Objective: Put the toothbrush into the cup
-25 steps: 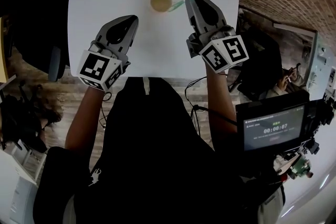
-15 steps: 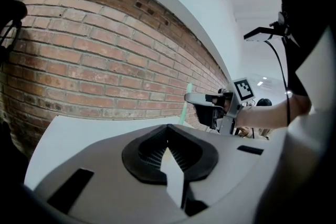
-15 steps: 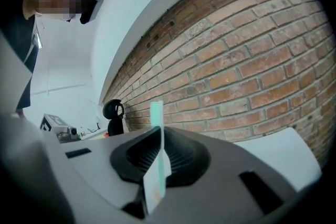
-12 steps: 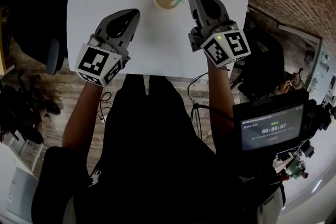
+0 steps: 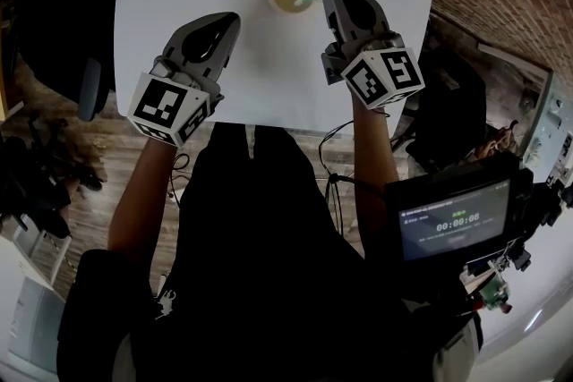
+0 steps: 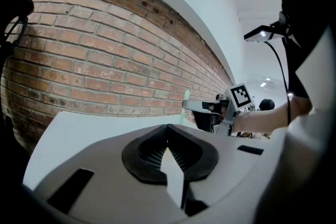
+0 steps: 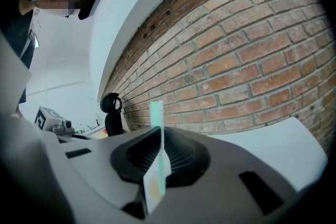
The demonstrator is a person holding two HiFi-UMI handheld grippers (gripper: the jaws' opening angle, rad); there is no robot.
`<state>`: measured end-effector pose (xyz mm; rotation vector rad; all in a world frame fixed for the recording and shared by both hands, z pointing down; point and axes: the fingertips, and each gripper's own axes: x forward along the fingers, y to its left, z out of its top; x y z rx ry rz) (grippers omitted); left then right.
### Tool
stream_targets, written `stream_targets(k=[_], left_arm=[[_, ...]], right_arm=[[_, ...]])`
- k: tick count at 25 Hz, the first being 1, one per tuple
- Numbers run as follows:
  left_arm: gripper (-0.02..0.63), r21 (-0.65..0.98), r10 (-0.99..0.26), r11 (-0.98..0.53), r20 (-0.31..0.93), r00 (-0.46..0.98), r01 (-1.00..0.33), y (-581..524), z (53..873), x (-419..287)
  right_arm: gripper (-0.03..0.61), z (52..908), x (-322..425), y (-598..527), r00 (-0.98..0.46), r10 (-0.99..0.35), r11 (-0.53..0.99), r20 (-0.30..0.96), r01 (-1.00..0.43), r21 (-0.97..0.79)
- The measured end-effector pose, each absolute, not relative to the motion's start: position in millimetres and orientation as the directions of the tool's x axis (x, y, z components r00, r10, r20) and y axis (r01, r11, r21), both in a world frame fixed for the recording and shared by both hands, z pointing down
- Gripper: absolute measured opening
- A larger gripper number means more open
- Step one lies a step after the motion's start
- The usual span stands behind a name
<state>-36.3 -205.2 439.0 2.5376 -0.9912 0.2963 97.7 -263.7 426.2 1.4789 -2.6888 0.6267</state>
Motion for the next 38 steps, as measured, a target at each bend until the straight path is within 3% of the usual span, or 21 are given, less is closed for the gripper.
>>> stream_targets(k=[38], left_arm=[[0.005, 0.296, -0.608, -0.648, 0.355, 0.71, -0.702, -198.0, 443.3, -42.4]], right_arm=[[0.025, 476.1, 93.6, -264.0, -0.547, -0.782, 0.439, 0.299, -0.824, -0.358]])
